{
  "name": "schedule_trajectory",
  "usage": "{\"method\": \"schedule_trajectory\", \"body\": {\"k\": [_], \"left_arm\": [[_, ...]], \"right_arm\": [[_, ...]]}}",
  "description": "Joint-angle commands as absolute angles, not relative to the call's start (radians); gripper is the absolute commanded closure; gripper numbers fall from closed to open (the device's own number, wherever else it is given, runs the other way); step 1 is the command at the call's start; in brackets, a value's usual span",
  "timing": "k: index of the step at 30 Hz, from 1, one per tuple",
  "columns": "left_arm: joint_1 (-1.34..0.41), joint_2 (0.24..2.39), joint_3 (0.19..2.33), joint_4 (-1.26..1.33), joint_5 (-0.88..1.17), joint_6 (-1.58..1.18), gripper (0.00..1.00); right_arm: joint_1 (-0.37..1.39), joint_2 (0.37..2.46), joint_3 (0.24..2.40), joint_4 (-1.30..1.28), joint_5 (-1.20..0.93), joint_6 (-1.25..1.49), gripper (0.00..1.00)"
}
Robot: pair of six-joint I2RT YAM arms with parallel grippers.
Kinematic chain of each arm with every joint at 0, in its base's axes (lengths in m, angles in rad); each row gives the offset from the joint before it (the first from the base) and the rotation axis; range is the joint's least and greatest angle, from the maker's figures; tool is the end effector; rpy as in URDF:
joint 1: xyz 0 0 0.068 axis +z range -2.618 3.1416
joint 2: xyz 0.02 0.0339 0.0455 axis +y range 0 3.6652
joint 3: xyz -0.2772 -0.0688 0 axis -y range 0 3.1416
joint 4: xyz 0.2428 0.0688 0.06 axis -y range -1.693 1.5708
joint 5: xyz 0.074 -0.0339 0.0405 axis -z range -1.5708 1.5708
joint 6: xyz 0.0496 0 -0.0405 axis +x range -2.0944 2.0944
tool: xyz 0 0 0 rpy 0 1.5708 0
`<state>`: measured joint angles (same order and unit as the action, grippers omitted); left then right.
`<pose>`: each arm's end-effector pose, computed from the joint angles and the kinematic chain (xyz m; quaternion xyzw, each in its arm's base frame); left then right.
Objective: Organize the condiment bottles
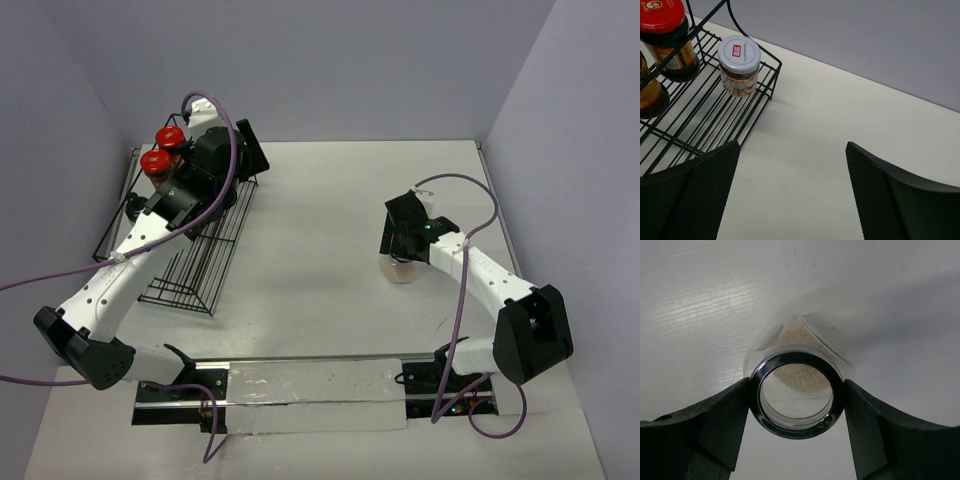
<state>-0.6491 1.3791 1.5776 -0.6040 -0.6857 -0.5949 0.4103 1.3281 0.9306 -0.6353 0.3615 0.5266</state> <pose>0.2553 -0.1543 0.4480 -0.1636 0.7911 -0.0738 0.5847 0.2474 0.0885 0.2405 0.1028 0.9440 -0.0366 0.3115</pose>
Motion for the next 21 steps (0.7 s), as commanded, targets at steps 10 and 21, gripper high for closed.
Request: {"method": "schedule_trajectory", "body": {"k": [10,21], "left_arm": [[-0.655,1.410,1.640,-0.725,-0.777,-0.619,0.05],[-0.407,1.289,1.528,-0.730,-0.567,-0.618,0.05]], "right_arm": [[0.721,1.351,1.212,-0.689,0.440,0.559,0.65],[0.852,1.734,1.556,-0.641,0.384,0.524,0.62]]}}
